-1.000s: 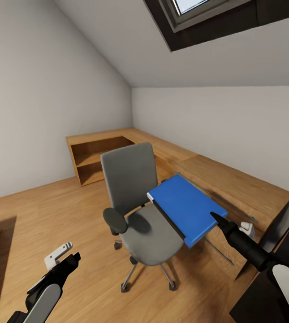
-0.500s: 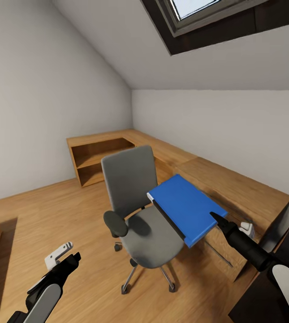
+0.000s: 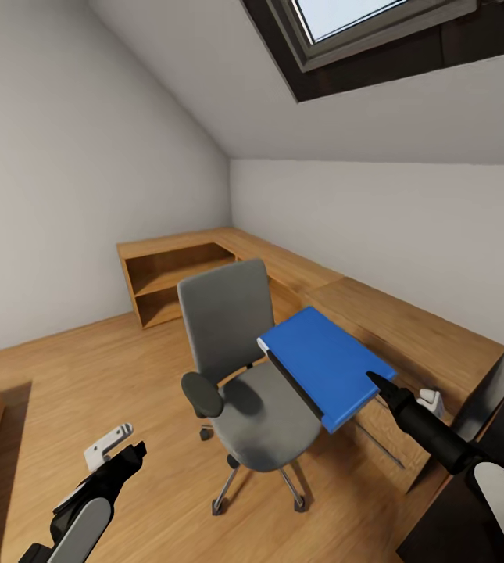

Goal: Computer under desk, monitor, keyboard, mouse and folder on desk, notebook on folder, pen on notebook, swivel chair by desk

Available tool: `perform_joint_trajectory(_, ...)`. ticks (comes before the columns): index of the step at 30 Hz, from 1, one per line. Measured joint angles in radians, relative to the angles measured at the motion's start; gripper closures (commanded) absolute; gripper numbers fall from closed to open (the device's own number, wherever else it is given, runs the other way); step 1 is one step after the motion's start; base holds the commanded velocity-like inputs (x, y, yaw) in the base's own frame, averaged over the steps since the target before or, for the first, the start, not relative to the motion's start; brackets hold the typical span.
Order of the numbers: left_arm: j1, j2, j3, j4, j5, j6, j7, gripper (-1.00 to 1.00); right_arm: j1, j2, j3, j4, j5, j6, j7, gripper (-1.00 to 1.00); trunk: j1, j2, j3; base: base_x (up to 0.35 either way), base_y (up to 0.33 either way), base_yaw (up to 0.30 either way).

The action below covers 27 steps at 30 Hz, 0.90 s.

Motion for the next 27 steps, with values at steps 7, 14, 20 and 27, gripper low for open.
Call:
perform_joint_trajectory(7,0.000,-0.004,-0.027,0.001,0.000,-0.002,0.003,-1.00,0.000,0.001,-0.001,0.000,0.000,-0.001,-0.007,1.00,-0.027,0.049,0.022,0.000,0.000,-0.005)
perform_joint_trajectory(14,0.000,-0.007,-0.099,0.007,0.000,-0.006,0.004,-1.00,0.000,0.001,-0.025,0.000,0.000,-0.002,-0.008,1.00,-0.054,0.098,0.044,0.000,0.000,-0.202)
perform_joint_trajectory(20,0.000,-0.010,-0.141,0.034,0.004,-0.001,0.000,-1.00,0.000,0.002,-0.078,0.027,0.000,-0.002,-0.008,1.00,-0.077,0.140,0.063,0.000,0.000,-0.268)
perform_joint_trajectory(27,0.000,-0.012,-0.225,0.046,0.002,0.002,-0.001,-1.00,0.000,0.002,-0.113,0.038,-0.001,0.000,-0.009,1.00,-0.104,0.189,0.085,0.000,0.000,-0.293)
